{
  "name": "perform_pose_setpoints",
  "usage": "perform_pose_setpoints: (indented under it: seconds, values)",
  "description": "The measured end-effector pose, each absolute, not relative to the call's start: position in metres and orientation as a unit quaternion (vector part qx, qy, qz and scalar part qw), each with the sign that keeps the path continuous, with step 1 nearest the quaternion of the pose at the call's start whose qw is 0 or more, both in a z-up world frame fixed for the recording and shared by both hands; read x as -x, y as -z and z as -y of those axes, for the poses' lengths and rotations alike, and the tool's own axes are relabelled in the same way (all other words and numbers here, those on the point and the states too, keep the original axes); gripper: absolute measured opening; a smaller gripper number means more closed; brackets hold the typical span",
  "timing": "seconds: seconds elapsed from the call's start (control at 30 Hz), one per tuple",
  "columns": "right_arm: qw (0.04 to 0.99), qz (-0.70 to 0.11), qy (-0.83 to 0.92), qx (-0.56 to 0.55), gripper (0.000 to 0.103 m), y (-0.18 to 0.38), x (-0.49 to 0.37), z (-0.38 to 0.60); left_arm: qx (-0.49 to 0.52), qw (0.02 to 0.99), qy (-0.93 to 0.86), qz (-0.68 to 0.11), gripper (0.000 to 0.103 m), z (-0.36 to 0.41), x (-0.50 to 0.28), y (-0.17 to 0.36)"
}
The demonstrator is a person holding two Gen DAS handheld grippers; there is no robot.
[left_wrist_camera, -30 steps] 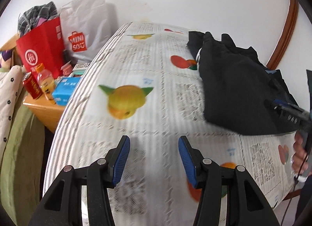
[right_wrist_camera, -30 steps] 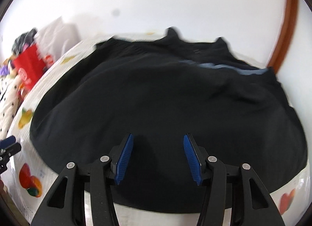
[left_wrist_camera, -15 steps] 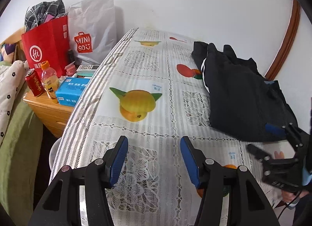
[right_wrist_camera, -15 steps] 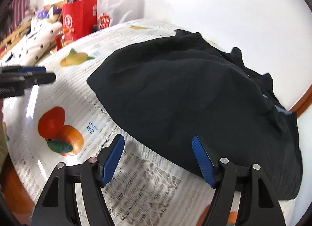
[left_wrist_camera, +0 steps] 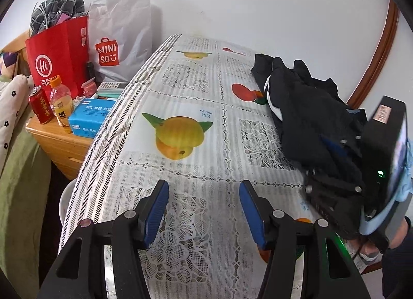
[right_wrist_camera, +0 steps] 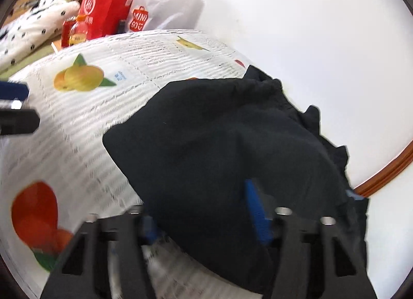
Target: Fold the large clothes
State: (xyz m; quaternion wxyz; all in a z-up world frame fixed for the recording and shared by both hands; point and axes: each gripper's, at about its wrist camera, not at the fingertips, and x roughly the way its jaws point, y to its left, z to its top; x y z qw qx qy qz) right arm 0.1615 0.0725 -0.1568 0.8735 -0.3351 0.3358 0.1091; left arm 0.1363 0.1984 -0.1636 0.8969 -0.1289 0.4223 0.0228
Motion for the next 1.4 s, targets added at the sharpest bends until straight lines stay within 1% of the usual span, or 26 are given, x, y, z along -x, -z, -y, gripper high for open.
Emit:
perform_pose_setpoints:
  seconds: [0.03,0.17,0.3,0.43,0.53,0.63,0.73,0.8,0.9,0.97,1.1,1.17,1.23,1.33,1.4]
  values:
    - [0.871,-0.336,-0.1,0.343,0.019,0.161,-0.163,-0.074,0.129,0.897,-0.023,-0.422,0.054,-0.198,-0.137,0.164]
    - [0.881,-0.354,-0.127,0.286,0.008,0.148,-0.172,-0.066,0.124,0.898,-0.025,-0.423,0.054,-0.196,-0.138,0.164]
    - [0.901,-0.361,-0.177,0.161,0.006,0.111,-0.187,-0.04,0.121,0.899,-0.023,-0.421,0.055,-0.19,-0.142,0.162]
    - [0.927,-0.315,-0.198,0.055,0.006,0.062,-0.192,0.007,0.123,0.897,-0.017,-0.424,0.055,-0.178,-0.146,0.159]
    - [0.936,-0.288,-0.195,-0.045,0.006,0.033,-0.195,0.063,0.113,0.899,-0.008,-0.423,0.055,-0.163,-0.151,0.156]
    - [0.946,-0.262,-0.161,-0.106,0.006,0.021,-0.196,0.124,0.101,0.902,0.005,-0.421,0.055,-0.144,-0.157,0.152]
    - [0.944,-0.261,-0.135,-0.149,0.006,0.025,-0.196,0.173,0.094,0.904,0.02,-0.416,0.054,-0.125,-0.164,0.146]
    - [0.943,-0.269,-0.111,-0.159,0.007,0.032,-0.197,0.198,0.093,0.906,0.036,-0.412,0.055,-0.11,-0.168,0.142]
    - [0.943,-0.29,-0.079,-0.141,0.01,0.052,-0.194,0.226,0.092,0.905,0.061,-0.41,0.055,-0.088,-0.175,0.139]
    - [0.943,-0.302,-0.063,-0.128,0.016,0.064,-0.192,0.238,0.091,0.902,0.081,-0.413,0.055,-0.073,-0.18,0.137]
    - [0.939,-0.321,-0.053,-0.108,0.019,0.083,-0.186,0.259,0.077,0.899,0.117,-0.416,0.055,-0.036,-0.186,0.133]
    - [0.941,-0.326,-0.044,-0.084,0.032,0.087,-0.184,0.267,0.074,0.896,0.132,-0.418,0.055,-0.022,-0.188,0.133]
    - [0.944,-0.321,-0.028,-0.07,0.038,0.087,-0.178,0.277,0.071,0.892,0.152,-0.421,0.055,-0.003,-0.19,0.133]
    - [0.942,-0.327,-0.028,-0.067,0.038,0.086,-0.18,0.289,0.063,0.887,0.177,-0.423,0.055,0.023,-0.192,0.135]
    - [0.942,-0.327,-0.03,-0.064,0.041,0.084,-0.178,0.299,0.058,0.883,0.19,-0.425,0.055,0.037,-0.193,0.136]
